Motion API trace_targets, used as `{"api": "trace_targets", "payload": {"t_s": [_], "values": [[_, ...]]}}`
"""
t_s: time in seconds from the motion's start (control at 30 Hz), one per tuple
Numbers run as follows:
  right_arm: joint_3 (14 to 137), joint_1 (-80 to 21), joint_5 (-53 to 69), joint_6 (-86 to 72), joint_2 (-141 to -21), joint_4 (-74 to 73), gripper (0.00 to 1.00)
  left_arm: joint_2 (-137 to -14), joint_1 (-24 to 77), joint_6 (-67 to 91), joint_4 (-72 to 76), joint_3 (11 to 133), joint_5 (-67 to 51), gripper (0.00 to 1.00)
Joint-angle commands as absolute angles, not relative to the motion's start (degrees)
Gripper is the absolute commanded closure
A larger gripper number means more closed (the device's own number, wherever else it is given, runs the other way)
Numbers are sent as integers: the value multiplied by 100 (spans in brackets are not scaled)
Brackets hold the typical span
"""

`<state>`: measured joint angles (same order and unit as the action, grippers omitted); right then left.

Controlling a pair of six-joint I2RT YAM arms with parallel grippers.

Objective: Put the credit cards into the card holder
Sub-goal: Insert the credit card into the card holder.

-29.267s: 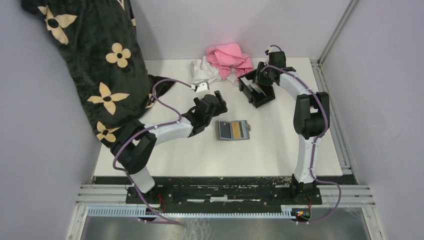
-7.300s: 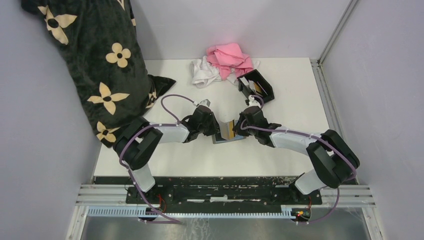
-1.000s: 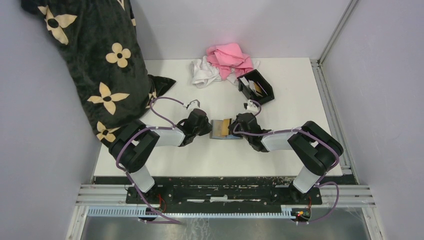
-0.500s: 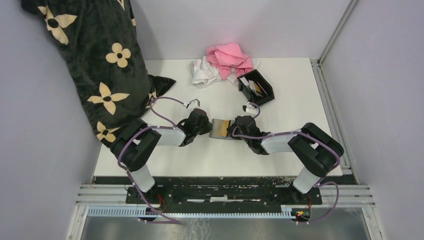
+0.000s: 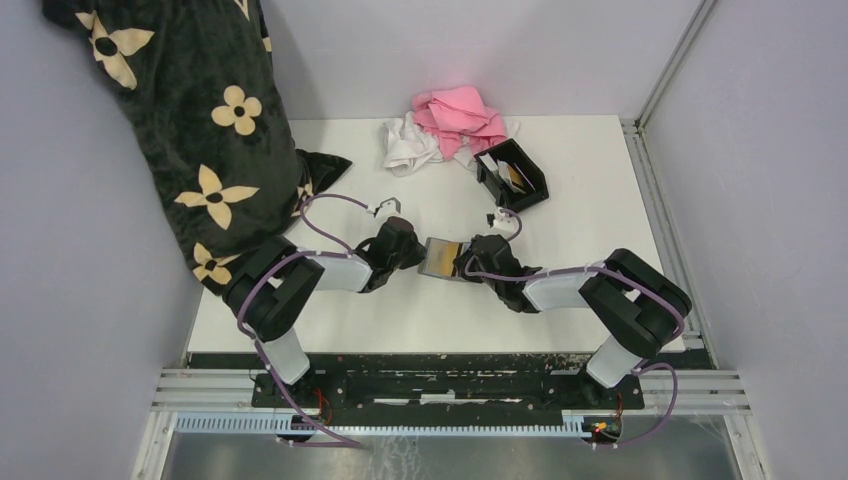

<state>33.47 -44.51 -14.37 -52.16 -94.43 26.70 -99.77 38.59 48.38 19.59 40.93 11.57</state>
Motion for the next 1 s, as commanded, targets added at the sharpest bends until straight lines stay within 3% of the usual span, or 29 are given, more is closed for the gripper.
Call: {"api": "trace_targets", "payload": {"t_s": [0.0,0.53,0.97], "values": [[3149,-4670,-1274,-5227,-9566,1149,99,-10493,3917,4621,851,3819,867,84],[3030,-4790,-1827,-6114,-9030,439,99,-10485,3919,4631,1058,3671,738,84],[3051,-4790,-1716,-6663,-9299,544,99,-10553,3977,4693,1347,3490,574,84]]}}
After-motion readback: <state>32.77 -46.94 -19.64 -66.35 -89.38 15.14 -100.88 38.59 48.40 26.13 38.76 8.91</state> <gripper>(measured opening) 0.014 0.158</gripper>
